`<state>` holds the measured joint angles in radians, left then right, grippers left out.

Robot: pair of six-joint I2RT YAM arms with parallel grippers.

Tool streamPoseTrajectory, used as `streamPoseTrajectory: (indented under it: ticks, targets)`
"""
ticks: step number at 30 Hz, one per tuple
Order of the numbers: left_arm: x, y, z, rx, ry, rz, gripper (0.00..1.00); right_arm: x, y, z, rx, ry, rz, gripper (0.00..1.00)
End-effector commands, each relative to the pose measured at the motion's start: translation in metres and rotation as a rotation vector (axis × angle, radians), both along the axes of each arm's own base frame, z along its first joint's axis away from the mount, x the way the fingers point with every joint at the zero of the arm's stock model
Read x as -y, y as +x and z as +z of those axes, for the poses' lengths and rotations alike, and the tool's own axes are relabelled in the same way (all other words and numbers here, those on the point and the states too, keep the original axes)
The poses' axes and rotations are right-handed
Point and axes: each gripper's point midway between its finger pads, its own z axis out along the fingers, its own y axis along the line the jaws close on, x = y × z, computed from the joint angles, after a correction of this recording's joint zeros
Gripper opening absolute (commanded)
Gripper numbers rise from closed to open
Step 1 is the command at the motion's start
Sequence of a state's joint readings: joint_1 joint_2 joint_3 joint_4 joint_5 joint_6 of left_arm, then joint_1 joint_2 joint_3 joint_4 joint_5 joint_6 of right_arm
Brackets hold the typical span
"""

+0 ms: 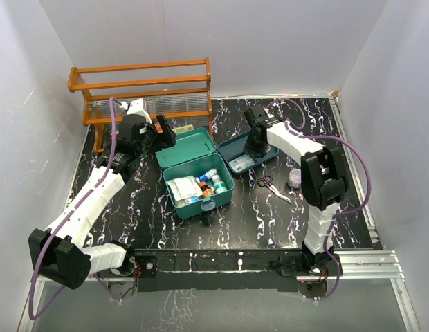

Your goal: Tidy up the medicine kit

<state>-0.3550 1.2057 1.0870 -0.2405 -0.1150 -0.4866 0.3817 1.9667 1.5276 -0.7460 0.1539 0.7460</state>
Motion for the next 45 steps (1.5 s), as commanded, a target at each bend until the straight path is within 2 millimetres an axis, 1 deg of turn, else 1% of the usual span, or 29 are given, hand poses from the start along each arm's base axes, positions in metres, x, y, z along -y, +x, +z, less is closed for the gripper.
streamPoseTrajectory:
  ticks: [1,3,6,10,14,18,21,28,32,37,40,42,44,45]
  targets:
    - [-0.001,0.002,0.016,0.038,-0.009,0.0,0.8,0.025,-0.014,0.029,0.05,-0.064,-0.059,0.33]
    - [-0.001,0.002,0.015,0.035,-0.011,0.001,0.8,0.029,-0.02,0.026,0.042,-0.068,-0.076,0.38]
    - [-0.001,0.002,0.013,0.032,-0.014,0.001,0.8,0.031,-0.025,0.015,0.009,-0.064,-0.09,0.42]
    - [0.0,0.003,0.013,0.031,-0.014,-0.002,0.8,0.026,-0.022,0.003,-0.019,-0.044,-0.085,0.42]
    - [0.0,0.004,0.014,0.033,-0.011,0.001,0.8,0.026,-0.019,-0.007,-0.03,-0.045,-0.089,0.41]
    - [0.0,0.004,0.013,0.032,-0.011,0.0,0.8,0.031,-0.015,-0.018,-0.039,-0.058,-0.101,0.38]
    - [0.0,0.005,0.013,0.031,-0.009,-0.001,0.8,0.039,-0.013,-0.026,-0.046,-0.083,-0.11,0.33]
    - [-0.001,0.005,0.013,0.034,-0.006,0.0,0.8,0.065,-0.007,-0.034,-0.043,-0.131,-0.096,0.17]
    - [0.0,0.006,0.013,0.034,-0.005,-0.001,0.8,0.073,0.002,-0.035,-0.041,-0.146,0.02,0.14]
    - [0.0,0.006,0.013,0.034,-0.005,-0.003,0.8,0.084,0.006,-0.048,-0.092,-0.158,0.146,0.12]
    - [-0.001,0.006,0.013,0.036,-0.003,-0.001,0.8,0.093,0.01,-0.047,-0.096,-0.189,0.179,0.12]
    - [0.0,0.006,0.014,0.037,-0.001,-0.005,0.8,0.098,0.015,-0.041,-0.079,-0.21,0.192,0.13]
    - [0.0,0.006,0.014,0.037,0.001,-0.005,0.8,0.098,0.02,-0.03,-0.047,-0.21,0.206,0.17]
    - [0.0,0.005,0.014,0.037,0.002,-0.006,0.8,0.097,0.022,-0.025,-0.035,-0.211,0.206,0.21]
